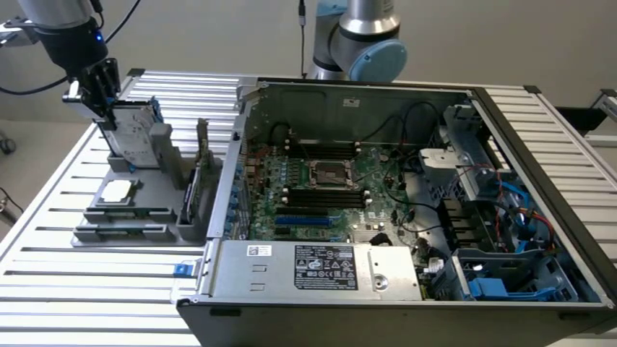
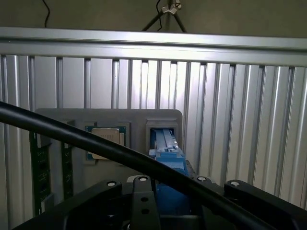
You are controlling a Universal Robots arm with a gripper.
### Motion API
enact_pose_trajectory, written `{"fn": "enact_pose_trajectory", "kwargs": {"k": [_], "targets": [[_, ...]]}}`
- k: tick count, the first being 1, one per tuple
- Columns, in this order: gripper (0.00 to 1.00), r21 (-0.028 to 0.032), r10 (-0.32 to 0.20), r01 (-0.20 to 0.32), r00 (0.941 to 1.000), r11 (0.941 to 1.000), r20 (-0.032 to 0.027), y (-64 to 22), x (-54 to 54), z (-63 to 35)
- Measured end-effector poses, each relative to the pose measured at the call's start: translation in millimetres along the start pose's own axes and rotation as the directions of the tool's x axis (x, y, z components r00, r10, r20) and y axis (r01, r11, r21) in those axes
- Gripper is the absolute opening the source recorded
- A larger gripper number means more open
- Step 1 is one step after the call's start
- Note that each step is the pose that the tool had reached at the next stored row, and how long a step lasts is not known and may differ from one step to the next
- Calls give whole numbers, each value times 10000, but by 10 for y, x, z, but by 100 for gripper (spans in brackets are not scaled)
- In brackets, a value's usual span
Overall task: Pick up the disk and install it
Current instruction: 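Pick up the disk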
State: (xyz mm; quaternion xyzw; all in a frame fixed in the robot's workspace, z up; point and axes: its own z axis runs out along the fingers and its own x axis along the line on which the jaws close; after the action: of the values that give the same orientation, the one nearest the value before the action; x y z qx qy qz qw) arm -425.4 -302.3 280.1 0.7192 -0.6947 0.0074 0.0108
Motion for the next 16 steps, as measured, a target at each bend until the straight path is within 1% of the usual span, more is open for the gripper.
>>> {"fn": "enact_pose_trajectory", "kwargs": {"k": [11, 14, 16], "targets": [[33, 0, 0, 0, 10000, 10000, 0, 1, 0, -5], [33, -1, -1, 1, 10000, 10000, -1, 1, 1, -49], [33, -1, 0, 0, 10000, 10000, 0, 2, 3, -101]]}}
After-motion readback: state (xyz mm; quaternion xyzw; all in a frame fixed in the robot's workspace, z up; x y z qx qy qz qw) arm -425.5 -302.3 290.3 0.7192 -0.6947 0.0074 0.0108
